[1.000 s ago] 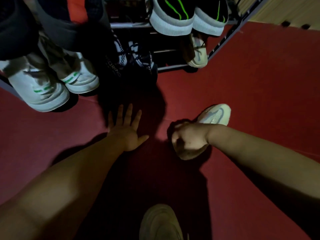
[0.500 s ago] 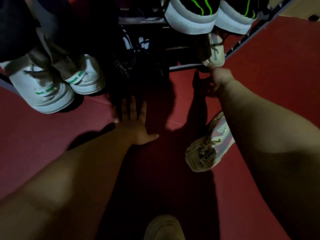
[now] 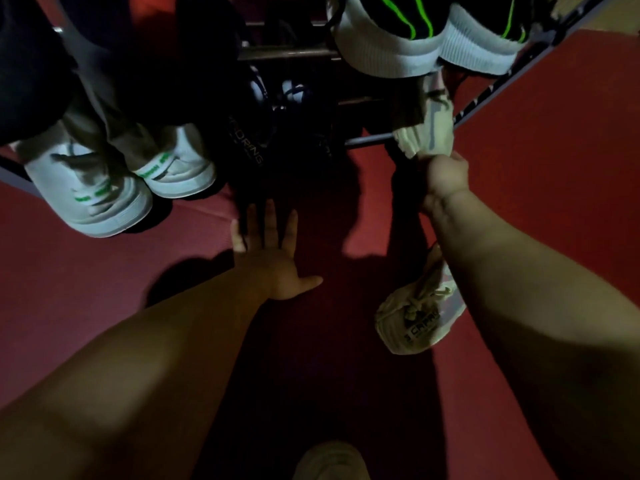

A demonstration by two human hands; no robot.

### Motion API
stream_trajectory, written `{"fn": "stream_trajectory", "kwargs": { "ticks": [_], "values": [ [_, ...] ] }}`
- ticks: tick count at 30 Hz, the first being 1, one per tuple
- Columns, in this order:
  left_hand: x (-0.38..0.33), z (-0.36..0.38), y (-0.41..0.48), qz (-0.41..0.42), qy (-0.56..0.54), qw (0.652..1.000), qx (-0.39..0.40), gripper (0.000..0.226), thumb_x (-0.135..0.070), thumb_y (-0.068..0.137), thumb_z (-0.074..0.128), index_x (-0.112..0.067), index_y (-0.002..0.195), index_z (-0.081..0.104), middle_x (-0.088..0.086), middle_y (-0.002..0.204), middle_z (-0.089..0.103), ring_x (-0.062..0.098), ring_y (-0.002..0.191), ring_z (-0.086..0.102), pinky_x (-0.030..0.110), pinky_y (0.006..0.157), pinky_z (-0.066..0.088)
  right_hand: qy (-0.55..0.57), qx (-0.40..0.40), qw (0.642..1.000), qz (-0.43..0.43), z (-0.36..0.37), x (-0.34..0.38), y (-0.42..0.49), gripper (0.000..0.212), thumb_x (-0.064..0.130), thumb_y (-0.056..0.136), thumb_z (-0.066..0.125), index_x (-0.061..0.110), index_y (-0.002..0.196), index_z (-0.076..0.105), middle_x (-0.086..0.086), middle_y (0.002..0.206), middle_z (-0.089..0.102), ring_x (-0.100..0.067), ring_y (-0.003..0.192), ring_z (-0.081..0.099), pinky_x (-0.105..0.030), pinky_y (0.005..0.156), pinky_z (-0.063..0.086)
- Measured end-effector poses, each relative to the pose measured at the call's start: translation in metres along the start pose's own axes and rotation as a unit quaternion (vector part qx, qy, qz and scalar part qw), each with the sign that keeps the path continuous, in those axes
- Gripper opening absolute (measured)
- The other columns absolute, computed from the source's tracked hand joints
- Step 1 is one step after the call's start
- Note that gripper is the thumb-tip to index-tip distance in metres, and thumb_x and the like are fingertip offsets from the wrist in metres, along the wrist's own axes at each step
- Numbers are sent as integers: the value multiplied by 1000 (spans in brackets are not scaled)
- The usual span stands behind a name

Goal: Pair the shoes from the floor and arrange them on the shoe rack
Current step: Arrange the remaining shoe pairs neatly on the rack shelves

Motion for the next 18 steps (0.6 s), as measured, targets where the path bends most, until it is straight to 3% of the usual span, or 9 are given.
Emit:
{"fn": "stream_trajectory", "kwargs": {
  "ticks": [2,4,8,14,18],
  "values": [
    [0,-1,-1,-2,1,1000,-1,113,-79,76,40,-26,137,-38,13,141,-48,36,132,-39,57,105,-22,-65,8,998,-4,-8,-6,-11,48,2,87,55,8,132,38,-4,99,58,-20,92,57,-31,85,51],
    [0,-1,-1,-1,2,1000,-3,113,-80,75,40,-26,138,-37,12,141,-47,36,132,-39,57,106,-21,-134,22,991,-5,-16,-6,-11,56,14,84,62,9,135,37,-9,116,58,-21,96,58,-31,87,50],
    [0,-2,-2,-3,8,1000,-6,112,-80,75,39,-26,139,-35,13,143,-45,36,133,-38,56,106,-20,-299,42,951,-59,-14,20,-4,108,49,67,74,27,149,8,-13,147,31,-32,130,39,-42,109,36],
    [0,-2,-2,2,9,1000,-12,112,-80,75,39,-26,139,-35,13,143,-45,37,132,-38,56,106,-21,-479,54,870,-103,27,45,5,112,50,76,71,26,150,-9,-20,156,1,-34,143,15,-36,116,20],
    [0,-2,-2,1,9,1000,-15,112,-80,75,39,-25,139,-36,14,142,-46,38,132,-38,56,106,-22,-526,30,845,-88,38,42,11,109,48,77,70,31,149,-10,-19,155,5,-34,141,18,-40,115,20]
  ]
}}
Point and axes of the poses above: each hand's wrist, its own y-axis towards the middle knuckle, its own z-axis out of the palm, x = y × z, the point moved 7 cm from there along y, towards the middle knuckle
